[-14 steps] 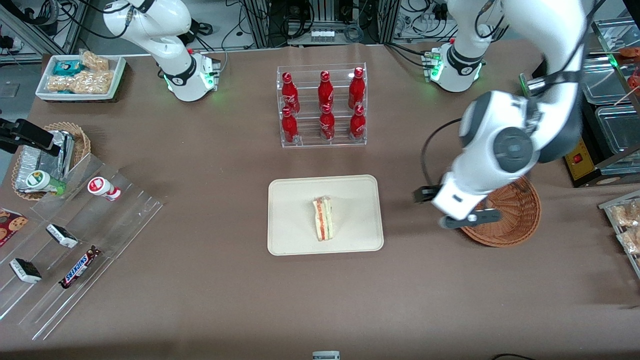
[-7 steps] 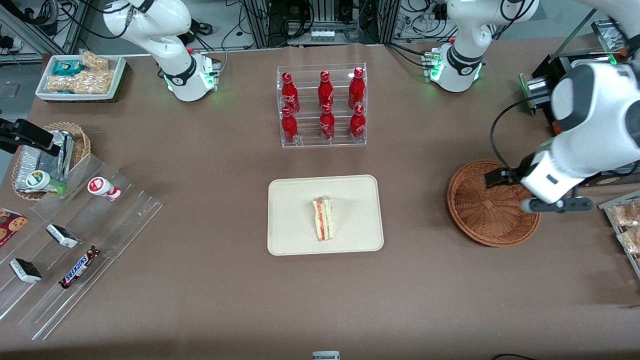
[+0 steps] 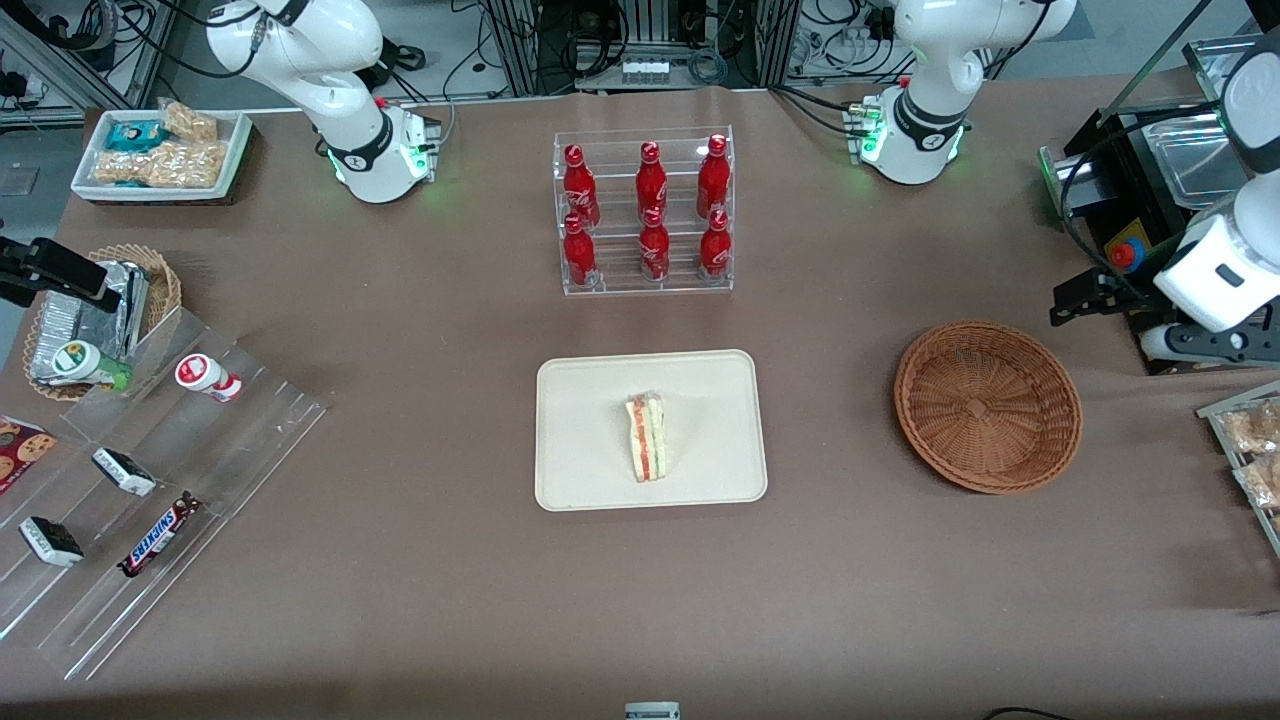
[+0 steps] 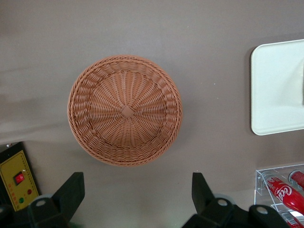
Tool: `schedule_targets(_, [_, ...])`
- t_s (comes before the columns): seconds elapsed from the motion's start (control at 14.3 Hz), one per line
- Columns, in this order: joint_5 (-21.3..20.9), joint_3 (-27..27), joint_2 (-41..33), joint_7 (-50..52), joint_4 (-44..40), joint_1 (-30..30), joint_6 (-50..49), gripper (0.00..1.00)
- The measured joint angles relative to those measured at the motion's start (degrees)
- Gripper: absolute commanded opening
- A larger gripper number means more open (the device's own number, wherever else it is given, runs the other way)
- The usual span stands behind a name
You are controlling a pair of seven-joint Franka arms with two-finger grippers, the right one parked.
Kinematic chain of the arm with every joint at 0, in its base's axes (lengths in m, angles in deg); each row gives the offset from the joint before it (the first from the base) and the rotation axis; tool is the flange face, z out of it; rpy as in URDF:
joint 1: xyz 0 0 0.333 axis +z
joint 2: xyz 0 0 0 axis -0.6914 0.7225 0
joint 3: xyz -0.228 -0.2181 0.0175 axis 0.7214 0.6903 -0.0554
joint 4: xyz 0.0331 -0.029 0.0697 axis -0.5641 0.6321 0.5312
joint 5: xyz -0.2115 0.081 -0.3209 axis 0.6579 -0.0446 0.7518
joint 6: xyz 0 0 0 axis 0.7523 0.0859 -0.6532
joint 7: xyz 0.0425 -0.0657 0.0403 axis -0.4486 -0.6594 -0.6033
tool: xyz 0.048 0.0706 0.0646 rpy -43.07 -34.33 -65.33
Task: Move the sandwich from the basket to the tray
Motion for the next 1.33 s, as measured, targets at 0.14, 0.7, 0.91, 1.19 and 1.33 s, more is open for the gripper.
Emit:
schedule_targets(0.14, [0.0,0.4,0.0,0.0,-2.2,0.0,0.0,1.0])
schedule_targets(0.7, [-0.2,1.6,0.6,0.0,-5.8,-0.2,0.0,1.0])
schedule_targets(0.91, [-1.0,2.2,0.6,1.1,-6.0,-0.2,-1.0,1.0])
schedule_targets(1.19, [-1.0,2.2,0.0,1.6,-6.6,-0.1,-2.2,1.0])
schedule_targets(1.33, [-1.0,2.2,0.0,1.6,-6.6,-0.1,-2.5,1.0])
